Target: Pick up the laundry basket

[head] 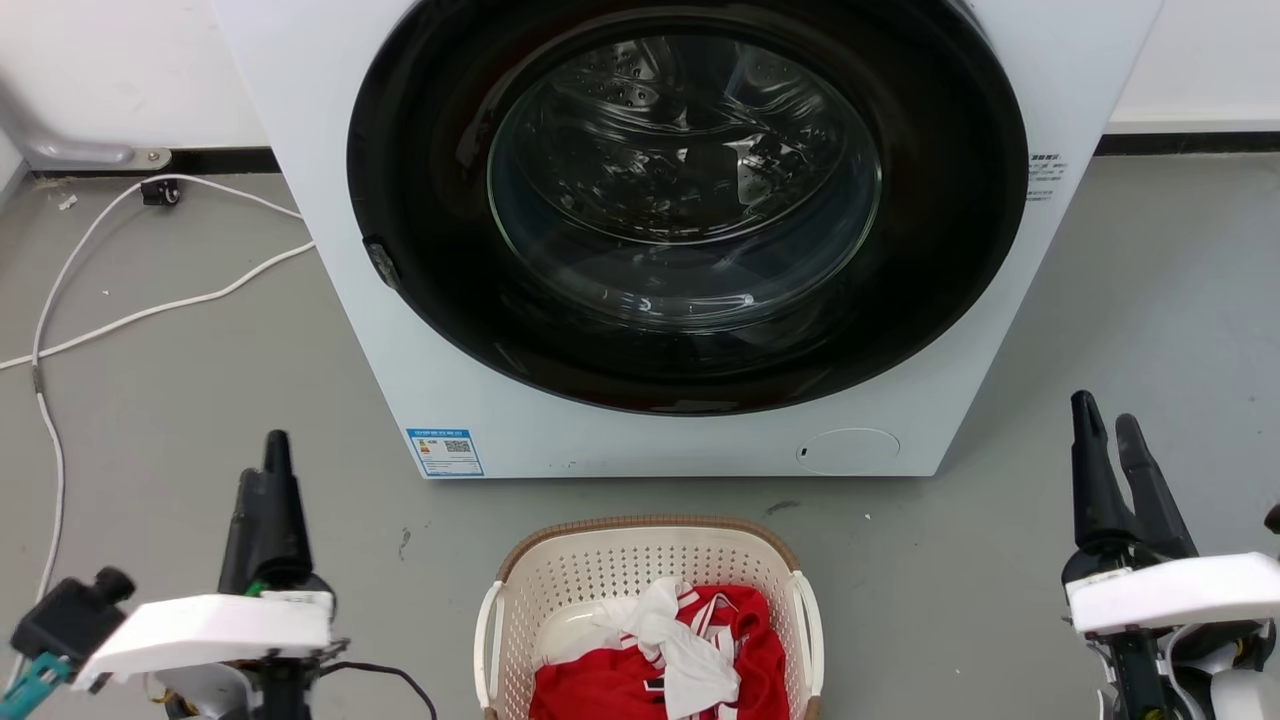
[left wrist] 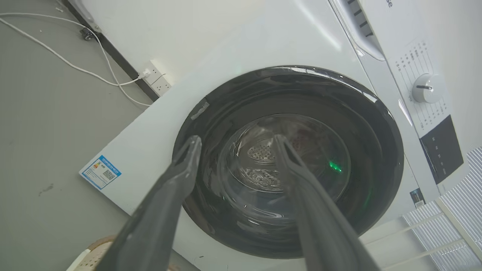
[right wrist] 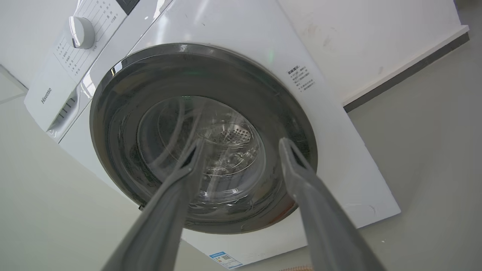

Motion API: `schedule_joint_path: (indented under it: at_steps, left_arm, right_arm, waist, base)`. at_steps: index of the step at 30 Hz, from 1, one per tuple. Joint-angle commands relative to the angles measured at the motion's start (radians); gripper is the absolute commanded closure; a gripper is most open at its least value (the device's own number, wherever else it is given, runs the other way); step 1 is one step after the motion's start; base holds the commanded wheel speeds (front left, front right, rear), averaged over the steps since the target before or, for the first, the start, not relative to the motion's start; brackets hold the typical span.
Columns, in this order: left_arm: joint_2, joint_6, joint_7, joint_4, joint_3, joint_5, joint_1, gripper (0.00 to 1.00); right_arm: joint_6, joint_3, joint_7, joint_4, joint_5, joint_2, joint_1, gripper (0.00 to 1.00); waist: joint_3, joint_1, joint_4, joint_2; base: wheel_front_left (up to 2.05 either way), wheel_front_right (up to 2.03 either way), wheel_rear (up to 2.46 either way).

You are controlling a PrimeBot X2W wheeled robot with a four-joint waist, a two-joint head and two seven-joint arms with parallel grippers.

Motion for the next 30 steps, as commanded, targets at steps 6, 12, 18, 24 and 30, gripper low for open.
schedule_joint_path:
  at_steps: [6,12,18,24,30]
  left_arm:
    - [0.004,0.021,-0.025,-0.068,-0.085,0.189,0.019,0.0]
    - [0.005,0.017,-0.042,-0.087,-0.154,0.332,0.028,0.0]
    - [0.013,0.034,-0.06,-0.085,-0.206,0.46,0.03,0.0]
    - [0.054,0.081,-0.076,-0.086,-0.289,0.56,0.027,0.0]
    - [0.092,0.152,-0.091,-0.075,-0.354,0.619,0.031,0.0]
  right_arm:
    - [0.0,0.019,-0.024,-0.045,-0.134,-0.003,-0.005,0.0]
    - [0.0,0.044,-0.042,-0.043,-0.236,-0.003,0.007,0.0]
    - [0.0,0.06,-0.059,-0.028,-0.339,-0.003,0.014,0.0]
    - [0.0,0.068,-0.075,-0.013,-0.419,-0.003,0.018,0.0]
    - [0.0,0.073,-0.091,0.004,-0.491,-0.003,0.027,0.0]
  waist:
    - [0.003,0.0,-0.001,0.0]
    - [0.005,0.0,-0.003,0.0]
    - [0.007,0.0,-0.005,0.0]
    - [0.008,0.0,-0.007,0.0]
    - [0.002,0.0,-0.01,0.0]
  base:
    - [0.0,0.0,0.0]
    - [0.0,0.0,0.0]
    - [0.0,0.0,0.0]
    - [0.0,0.0,0.0]
    - [0.0,0.0,0.0]
